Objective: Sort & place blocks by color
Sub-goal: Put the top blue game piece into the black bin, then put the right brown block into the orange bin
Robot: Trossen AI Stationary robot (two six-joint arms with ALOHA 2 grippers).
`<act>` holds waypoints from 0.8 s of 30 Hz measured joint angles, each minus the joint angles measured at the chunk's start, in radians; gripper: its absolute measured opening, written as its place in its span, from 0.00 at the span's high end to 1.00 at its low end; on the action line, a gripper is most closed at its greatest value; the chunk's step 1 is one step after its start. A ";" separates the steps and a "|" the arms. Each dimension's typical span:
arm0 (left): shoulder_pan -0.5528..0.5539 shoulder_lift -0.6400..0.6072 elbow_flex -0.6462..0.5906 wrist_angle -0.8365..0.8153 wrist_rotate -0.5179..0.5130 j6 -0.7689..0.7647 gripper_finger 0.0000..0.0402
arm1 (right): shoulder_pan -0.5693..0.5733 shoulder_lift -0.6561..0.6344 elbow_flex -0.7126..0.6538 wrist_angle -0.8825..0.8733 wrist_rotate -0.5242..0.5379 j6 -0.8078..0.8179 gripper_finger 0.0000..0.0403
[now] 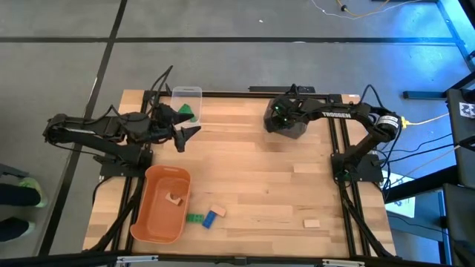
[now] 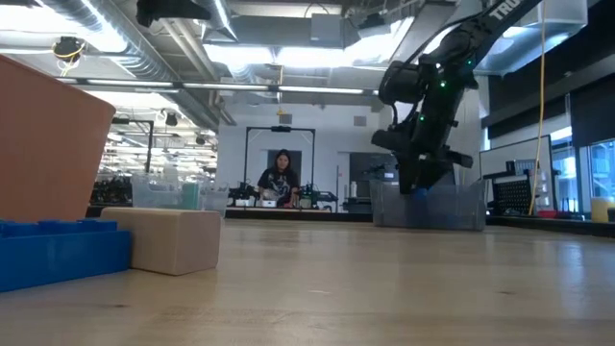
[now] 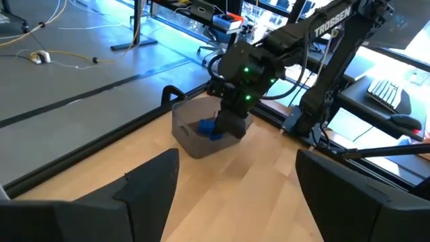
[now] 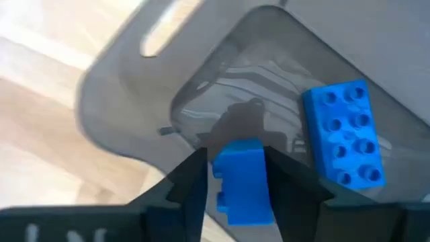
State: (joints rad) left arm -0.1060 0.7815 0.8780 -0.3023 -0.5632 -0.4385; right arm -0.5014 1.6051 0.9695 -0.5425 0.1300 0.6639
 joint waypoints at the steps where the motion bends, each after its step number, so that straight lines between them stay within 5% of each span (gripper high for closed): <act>1: 0.000 0.000 0.000 0.000 0.000 0.000 0.28 | -0.001 -0.004 0.000 0.005 -0.008 -0.012 0.63; 15: 0.000 0.000 0.000 -0.002 0.002 -0.007 0.28 | -0.017 -0.256 0.000 -0.190 0.027 -0.092 0.20; 24: 0.000 0.000 0.000 -0.002 0.054 -0.058 0.28 | 0.311 -0.542 0.000 -0.122 -0.053 -0.075 0.18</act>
State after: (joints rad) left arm -0.1062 0.7815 0.8780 -0.3046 -0.5090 -0.4961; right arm -0.1899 1.0629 0.9699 -0.6641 0.0766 0.5886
